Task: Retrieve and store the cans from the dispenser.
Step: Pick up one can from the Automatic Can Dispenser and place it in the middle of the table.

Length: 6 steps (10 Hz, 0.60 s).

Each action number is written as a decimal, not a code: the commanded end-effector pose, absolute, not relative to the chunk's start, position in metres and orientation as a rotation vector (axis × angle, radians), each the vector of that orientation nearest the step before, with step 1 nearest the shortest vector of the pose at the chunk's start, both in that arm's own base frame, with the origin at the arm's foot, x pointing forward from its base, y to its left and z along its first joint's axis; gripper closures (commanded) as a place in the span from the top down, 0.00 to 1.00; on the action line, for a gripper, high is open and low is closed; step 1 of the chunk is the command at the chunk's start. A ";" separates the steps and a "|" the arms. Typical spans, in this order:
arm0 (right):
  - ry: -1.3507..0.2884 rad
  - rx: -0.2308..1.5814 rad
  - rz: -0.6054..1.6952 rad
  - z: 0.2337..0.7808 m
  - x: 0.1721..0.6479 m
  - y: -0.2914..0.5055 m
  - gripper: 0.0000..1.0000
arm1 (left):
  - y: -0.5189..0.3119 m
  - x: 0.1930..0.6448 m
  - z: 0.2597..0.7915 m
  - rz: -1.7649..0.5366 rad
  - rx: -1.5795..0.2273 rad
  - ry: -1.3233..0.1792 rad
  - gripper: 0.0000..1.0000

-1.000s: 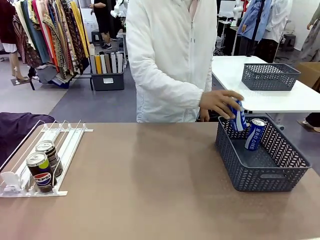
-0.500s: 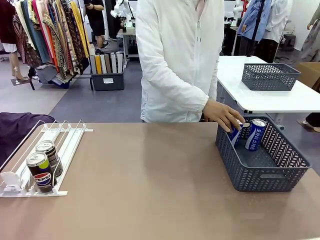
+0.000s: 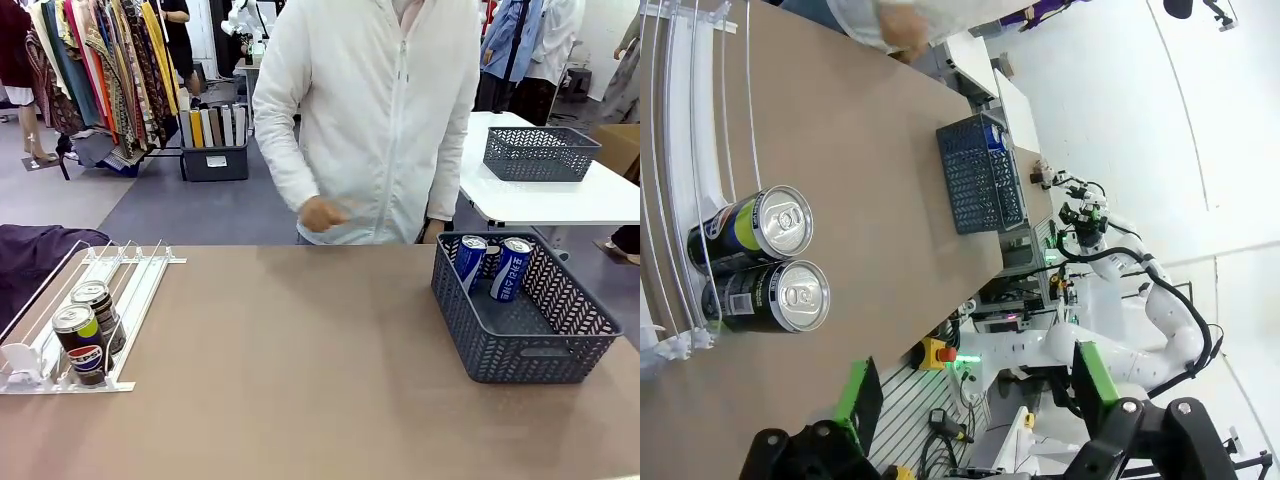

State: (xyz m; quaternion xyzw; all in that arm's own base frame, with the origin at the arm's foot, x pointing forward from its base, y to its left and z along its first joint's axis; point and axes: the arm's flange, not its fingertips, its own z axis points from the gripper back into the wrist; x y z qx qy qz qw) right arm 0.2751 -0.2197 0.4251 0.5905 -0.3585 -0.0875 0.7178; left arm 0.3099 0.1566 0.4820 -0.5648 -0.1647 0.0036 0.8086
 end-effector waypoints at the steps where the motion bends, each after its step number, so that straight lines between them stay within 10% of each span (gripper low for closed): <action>1: -0.803 1.320 -0.197 0.430 0.276 -0.220 1.00 | 0.157 0.310 0.482 0.008 -1.207 -0.353 1.00; 6: -0.803 1.320 -0.197 0.430 0.276 -0.220 1.00 | 0.045 0.312 0.531 -0.013 -0.553 -0.122 1.00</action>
